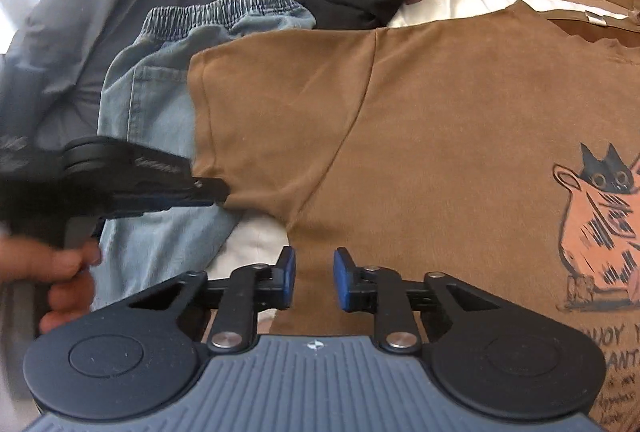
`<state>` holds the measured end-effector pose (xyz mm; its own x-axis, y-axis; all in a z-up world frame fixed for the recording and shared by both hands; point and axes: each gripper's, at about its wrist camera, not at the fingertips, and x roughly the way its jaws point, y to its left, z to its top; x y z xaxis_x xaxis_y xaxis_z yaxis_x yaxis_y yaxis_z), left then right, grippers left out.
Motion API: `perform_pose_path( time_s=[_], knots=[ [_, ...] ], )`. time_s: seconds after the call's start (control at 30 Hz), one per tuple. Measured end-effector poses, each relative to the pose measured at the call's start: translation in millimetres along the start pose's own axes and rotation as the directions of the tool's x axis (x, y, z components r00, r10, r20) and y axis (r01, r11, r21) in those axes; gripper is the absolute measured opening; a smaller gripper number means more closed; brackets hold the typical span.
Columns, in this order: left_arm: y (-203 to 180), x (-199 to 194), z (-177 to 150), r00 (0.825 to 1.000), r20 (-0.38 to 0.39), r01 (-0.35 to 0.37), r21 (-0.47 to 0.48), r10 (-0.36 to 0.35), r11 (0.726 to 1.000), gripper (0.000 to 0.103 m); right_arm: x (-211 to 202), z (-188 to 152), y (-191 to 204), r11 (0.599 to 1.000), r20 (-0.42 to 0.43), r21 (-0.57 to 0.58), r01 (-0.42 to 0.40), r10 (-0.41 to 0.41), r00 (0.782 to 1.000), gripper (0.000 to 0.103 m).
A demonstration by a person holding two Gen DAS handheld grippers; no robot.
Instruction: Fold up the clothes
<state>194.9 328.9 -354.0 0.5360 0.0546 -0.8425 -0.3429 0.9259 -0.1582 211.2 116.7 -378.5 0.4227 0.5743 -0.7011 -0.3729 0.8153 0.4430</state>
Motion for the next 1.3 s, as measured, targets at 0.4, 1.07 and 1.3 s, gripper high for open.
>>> perform_pose_path(
  time_s=[0.4,1.07,1.3],
  knots=[
    [-7,-10,16,0.996,0.055,0.077,-0.012,-0.077,0.997,0.010,28,8,0,0.997,-0.029,0.083,0.001,0.001,1.000,0.001],
    [-30,-23,6,0.949,0.029,0.312,0.032,-0.313,0.950,0.010,50,-1,-7,0.980,-0.037,0.199,-0.001,0.009,0.999,0.006],
    [-37,-19,-3,0.942,0.006,0.335,0.049,-0.336,0.941,0.010,41,-1,-11,0.974,-0.050,0.225,-0.001,0.012,0.999,0.007]
  ],
)
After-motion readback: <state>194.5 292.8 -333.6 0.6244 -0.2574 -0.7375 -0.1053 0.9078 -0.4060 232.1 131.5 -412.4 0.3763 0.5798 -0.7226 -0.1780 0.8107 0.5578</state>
